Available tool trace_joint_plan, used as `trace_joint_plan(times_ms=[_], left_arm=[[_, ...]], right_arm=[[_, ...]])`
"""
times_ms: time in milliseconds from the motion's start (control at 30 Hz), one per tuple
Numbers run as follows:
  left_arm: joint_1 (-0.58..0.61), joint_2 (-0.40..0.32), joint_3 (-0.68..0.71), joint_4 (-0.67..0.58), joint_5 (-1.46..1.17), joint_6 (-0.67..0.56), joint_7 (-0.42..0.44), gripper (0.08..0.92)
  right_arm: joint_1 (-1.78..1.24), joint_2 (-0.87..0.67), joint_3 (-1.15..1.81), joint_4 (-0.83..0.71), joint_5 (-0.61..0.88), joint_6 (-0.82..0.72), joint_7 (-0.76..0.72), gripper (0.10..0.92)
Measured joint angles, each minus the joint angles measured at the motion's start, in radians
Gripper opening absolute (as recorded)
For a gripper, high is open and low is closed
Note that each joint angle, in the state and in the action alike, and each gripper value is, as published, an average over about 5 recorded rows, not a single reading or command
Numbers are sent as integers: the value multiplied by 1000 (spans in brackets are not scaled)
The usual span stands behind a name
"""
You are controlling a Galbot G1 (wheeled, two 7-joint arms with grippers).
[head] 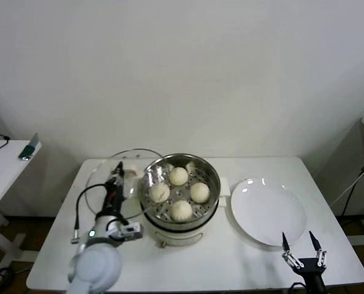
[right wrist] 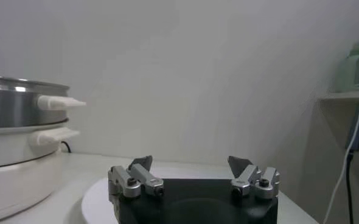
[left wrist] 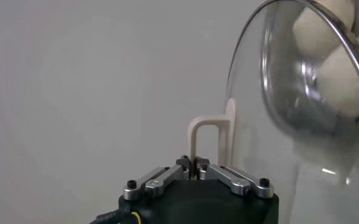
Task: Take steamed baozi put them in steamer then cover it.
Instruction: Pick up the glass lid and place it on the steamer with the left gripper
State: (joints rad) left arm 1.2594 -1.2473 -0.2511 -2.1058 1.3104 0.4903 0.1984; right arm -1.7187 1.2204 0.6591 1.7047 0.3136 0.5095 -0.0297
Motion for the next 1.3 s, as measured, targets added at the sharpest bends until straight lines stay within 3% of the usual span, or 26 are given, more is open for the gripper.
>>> trace_joint_plan(times_ms=[667, 900, 1300], left_arm=[[-105, -312, 275, 126, 302, 72, 49, 134], [-118, -345, 292, 187, 343, 81, 50, 134], [-122, -342, 282, 238, 373, 81, 52, 134]], right_arm=[[27, -9, -2, -18, 9, 5, 21, 823], [29, -13, -2, -25, 18, 11, 23, 823], [37, -12, 0, -31, 21, 14, 25, 823]])
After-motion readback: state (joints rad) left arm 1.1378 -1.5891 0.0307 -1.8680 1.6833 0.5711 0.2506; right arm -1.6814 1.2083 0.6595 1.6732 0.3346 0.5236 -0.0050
